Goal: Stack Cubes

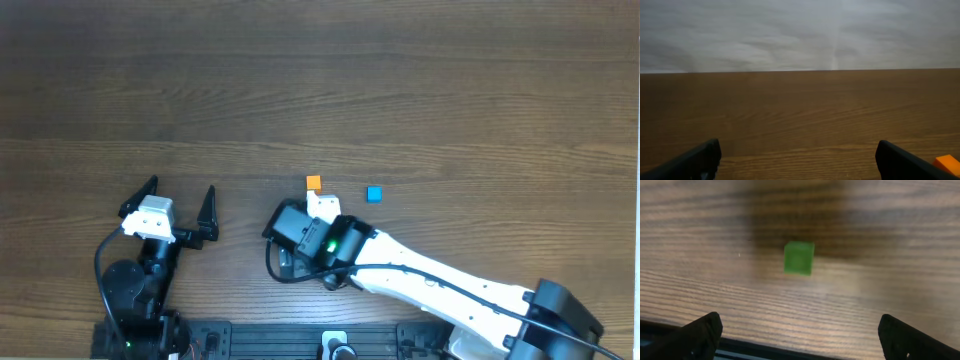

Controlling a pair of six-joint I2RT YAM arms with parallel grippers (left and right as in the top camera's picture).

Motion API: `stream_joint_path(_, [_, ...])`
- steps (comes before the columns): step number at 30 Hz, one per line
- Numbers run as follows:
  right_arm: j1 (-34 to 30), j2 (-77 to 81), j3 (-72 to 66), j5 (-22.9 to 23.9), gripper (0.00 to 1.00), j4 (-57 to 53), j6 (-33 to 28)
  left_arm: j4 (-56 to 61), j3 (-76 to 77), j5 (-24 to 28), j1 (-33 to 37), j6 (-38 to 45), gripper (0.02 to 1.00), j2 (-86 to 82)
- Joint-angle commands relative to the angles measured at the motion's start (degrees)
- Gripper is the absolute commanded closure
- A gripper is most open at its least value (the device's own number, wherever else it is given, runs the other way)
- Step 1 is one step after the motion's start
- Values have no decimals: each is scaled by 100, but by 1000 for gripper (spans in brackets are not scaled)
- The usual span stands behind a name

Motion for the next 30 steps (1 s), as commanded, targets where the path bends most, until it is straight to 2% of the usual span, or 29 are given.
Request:
stream_joint_path(1, [101, 363, 11, 146, 7, 103, 549, 13, -42, -50, 24, 85, 18, -42])
stream_joint_path(12, [92, 1069, 9, 173, 7, 623, 625, 13, -42, -50, 24, 85, 20, -42])
stream_joint_path(30, [83, 1412, 9, 358, 9, 623, 601, 13, -42, -50, 24, 85, 20, -42])
